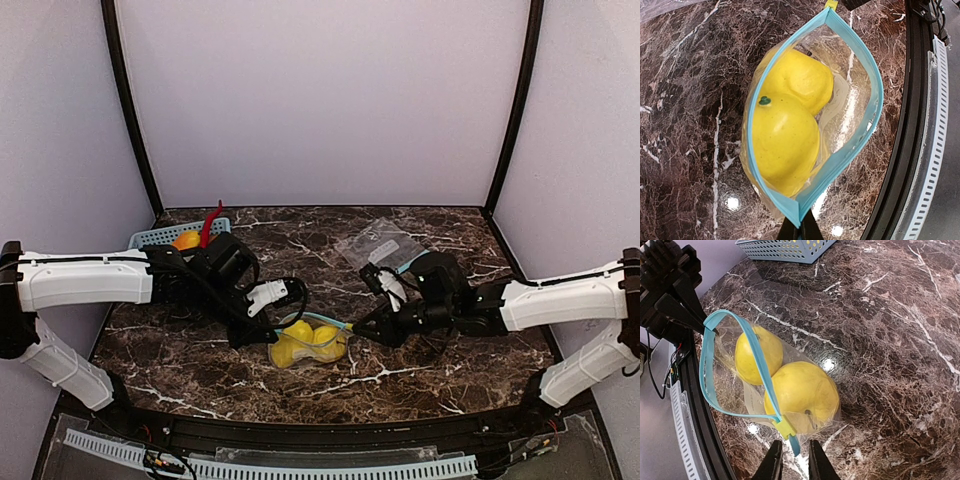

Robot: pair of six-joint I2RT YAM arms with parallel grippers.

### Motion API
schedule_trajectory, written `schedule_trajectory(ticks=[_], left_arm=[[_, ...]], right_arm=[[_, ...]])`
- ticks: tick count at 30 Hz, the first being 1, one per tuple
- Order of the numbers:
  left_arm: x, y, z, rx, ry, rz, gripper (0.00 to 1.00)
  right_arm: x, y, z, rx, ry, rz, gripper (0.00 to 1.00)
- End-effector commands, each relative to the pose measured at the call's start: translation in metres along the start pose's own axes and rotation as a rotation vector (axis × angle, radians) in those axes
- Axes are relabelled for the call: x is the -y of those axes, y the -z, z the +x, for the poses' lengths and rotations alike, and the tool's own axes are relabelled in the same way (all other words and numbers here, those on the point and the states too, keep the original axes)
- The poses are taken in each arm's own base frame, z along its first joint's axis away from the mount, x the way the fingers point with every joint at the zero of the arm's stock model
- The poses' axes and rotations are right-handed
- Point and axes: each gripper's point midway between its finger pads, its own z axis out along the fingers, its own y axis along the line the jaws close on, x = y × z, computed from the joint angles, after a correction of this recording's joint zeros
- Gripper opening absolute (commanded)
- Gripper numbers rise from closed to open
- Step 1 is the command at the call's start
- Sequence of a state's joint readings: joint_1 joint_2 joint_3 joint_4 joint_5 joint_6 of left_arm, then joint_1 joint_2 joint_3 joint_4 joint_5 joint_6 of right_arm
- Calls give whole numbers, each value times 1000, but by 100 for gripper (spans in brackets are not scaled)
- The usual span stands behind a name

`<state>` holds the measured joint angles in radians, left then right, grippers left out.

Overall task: Place the food in the zip-top bag and seal the zipper
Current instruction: Pass from the left arm to the right, then pick up the zipper from the zipper food storage bag.

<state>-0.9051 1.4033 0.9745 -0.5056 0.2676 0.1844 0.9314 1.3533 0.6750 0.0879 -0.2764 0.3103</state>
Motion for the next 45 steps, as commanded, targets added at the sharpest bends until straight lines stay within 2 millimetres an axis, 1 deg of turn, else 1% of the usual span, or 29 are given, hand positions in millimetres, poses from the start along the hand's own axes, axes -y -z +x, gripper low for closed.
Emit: schedule_trajectory(ticks=[1, 5, 12, 16, 17, 18, 19, 20, 21, 22, 23, 24, 25, 26, 27, 28, 29, 31, 33, 34, 35, 36, 37, 38, 39, 40, 41, 42, 45], left_arm=[[-3, 1, 5, -11, -5, -9, 1], [-3, 1, 4, -11, -4, -10, 1], [-3, 0, 5, -16, -6, -9, 1], [-3, 0, 6, -21, -4, -4, 1], [-3, 0, 5, -19, -5, -5, 3], [-3, 2, 4, -19, -5, -6, 13], [-3, 5, -1, -6, -7, -12, 21], [-3, 8, -3, -3, -8, -16, 38], [-4, 14, -11, 21, -17, -26, 54], [-4, 18, -15, 33, -22, -31, 61], [-6, 27, -26, 65, -35, -47, 73], [-6, 31, -32, 79, -43, -52, 77], [-5, 40, -45, 112, -57, -58, 83], [-5, 44, -51, 127, -62, -58, 85], [-4, 51, -65, 158, -74, -53, 89], [-3, 55, -77, 184, -83, -50, 91], [-1, 56, -85, 205, -93, -33, 93], [3, 53, -100, 232, -106, 4, 94], [7, 40, -109, 236, -113, 63, 93], [7, 31, -112, 228, -112, 84, 93], [12, 27, -117, 244, -120, 124, 91], [13, 17, -119, 237, -119, 147, 89], [17, 15, -125, 259, -128, 184, 87], [18, 7, -126, 256, -124, 204, 83], [22, 6, -132, 282, -131, 235, 81], [24, 1, -133, 284, -131, 262, 77], [24, -1, -138, 304, -136, 267, 75], [25, -6, -138, 303, -133, 280, 72], [24, -14, -144, 326, -134, 293, 66]], right_arm=[[1, -4, -6, 21, 6, -7, 17], [3, -7, -4, 12, 3, -1, 16], [3, -6, -5, 20, 5, -1, 0], [1, -4, -6, 25, 14, -7, 0], [1, -4, -5, 23, 18, -11, 0], [-1, -4, -6, 23, 22, -19, 0], [-2, -5, -5, 20, 27, -26, 0], [-3, -5, -4, 16, 31, -34, 0], [-5, -4, -5, 16, 35, -44, 0], [-6, -4, -4, 15, 42, -53, 0], [-8, -4, -4, 14, 47, -61, 0], [-9, -3, -4, 14, 55, -69, 0], [-11, -2, -3, 13, 61, -77, 0], [-12, -2, -3, 13, 66, -82, 0], [-13, -1, -3, 13, 72, -89, 0], [-15, 0, -3, 14, 78, -96, 0], [-16, 0, -2, 13, 83, -103, 0], [-18, 1, -2, 12, 92, -115, 0], [-20, 2, -2, 13, 101, -121, 0], [-19, 2, -2, 14, 103, -119, 0], [-19, 3, -2, 16, 106, -118, 0], [-20, 3, -3, 21, 109, -118, 0], [-20, 4, -3, 22, 110, -119, 0], [-20, 5, -3, 25, 111, -122, 0], [-21, 5, -3, 27, 111, -125, 0], [-22, 6, -3, 29, 111, -128, 0], [-22, 6, -3, 30, 111, -131, 0], [-22, 6, -3, 30, 111, -132, 0], [-22, 5, -2, 30, 109, -136, 0]])
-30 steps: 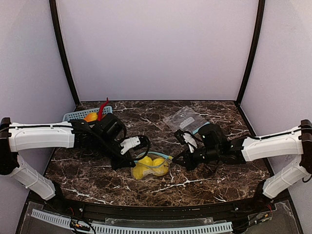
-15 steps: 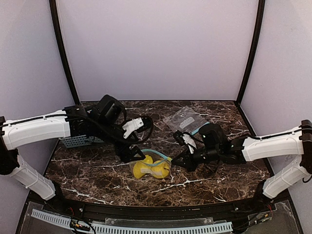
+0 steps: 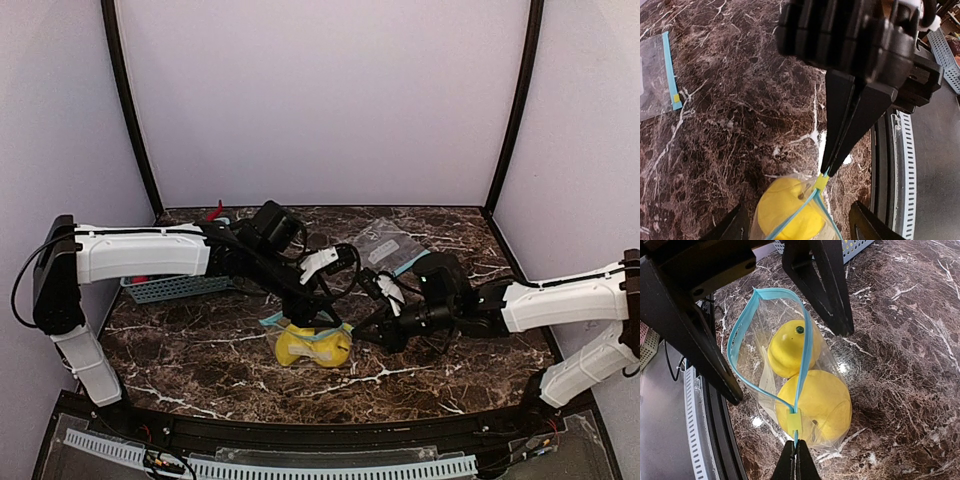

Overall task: Place the food in the zip-top bag and seal the zipper
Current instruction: Pick up the zipper from the zipper food storage bag.

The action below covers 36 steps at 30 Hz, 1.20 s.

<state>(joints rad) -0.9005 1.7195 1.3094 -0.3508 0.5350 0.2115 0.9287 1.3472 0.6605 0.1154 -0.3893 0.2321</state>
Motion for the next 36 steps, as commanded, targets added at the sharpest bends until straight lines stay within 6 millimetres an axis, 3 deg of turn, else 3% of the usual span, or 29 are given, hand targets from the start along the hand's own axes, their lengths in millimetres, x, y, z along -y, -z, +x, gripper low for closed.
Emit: schedule_trajectory(ticks=[1, 10, 19, 36], left_arm=[[9, 1, -27, 109, -41, 72, 64], [8, -21, -8, 69, -3, 126, 41], [14, -32, 7, 34, 14, 169, 37], [22, -39, 18, -18, 2, 189, 15]], right_arm=[[-4, 3, -7, 40, 28, -22, 0], [-3, 1, -7, 42, 27, -21, 0], [-3, 2, -10, 49, 27, -20, 0], [3, 1, -10, 51, 13, 16, 0]])
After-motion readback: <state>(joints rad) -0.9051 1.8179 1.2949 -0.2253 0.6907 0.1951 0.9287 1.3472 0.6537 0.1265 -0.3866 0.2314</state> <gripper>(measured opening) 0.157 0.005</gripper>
